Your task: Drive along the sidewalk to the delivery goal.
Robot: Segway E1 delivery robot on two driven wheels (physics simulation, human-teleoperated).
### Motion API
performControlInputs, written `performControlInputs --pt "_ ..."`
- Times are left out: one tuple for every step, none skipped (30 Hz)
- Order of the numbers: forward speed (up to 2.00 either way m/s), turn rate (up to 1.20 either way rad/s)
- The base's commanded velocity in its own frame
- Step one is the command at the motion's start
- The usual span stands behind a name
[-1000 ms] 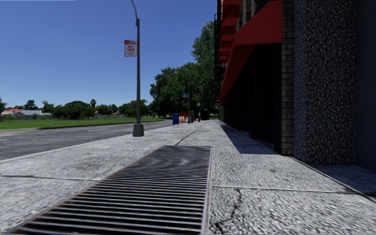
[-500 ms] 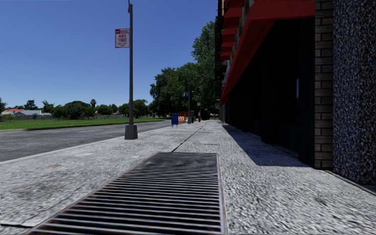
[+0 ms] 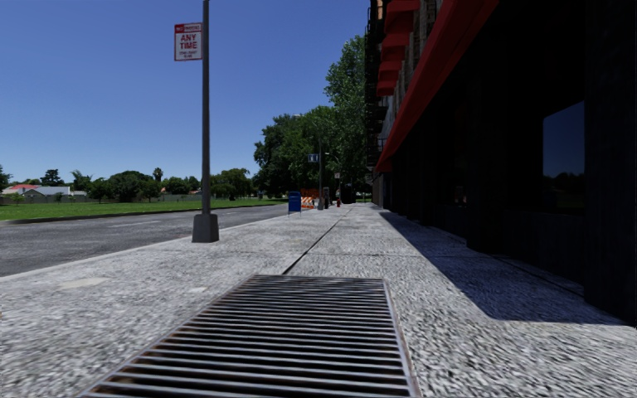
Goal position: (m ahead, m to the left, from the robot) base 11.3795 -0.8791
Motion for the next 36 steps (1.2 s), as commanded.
performControlInputs --pt "2.00 0.00" --pt "2.00 0.00" --pt "2.00 0.00" --pt "2.00 0.00" --pt "2.00 0.00" --pt "2.00 0.00" --pt "2.00 0.00" --pt "2.00 0.00" --pt "2.00 0.00" --pt "2.00 0.00" --pt "2.00 0.00" --pt "2.00 0.00" --pt "2.00 0.00" --pt "2.00 0.00" --pt "2.00 -0.07" --pt "2.00 -0.23" --pt "2.00 -0.28" --pt "2.00 -0.30" --pt "2.00 -0.30" --pt "2.00 -0.30" --pt "2.00 -0.30" --pt "2.00 -0.30" --pt "2.00 -0.30" --pt "2.00 -0.30" --pt "2.00 -0.30" --pt "2.00 -0.30" --pt "2.00 -0.30" --pt "2.00 -0.30" --pt "2.00 -0.30" --pt "2.00 -0.30" --pt "2.00 -0.30" --pt "2.00 -0.28" --pt "2.00 -0.28" --pt "2.00 -0.23" --pt "2.00 -0.15" --pt "2.00 -0.14"
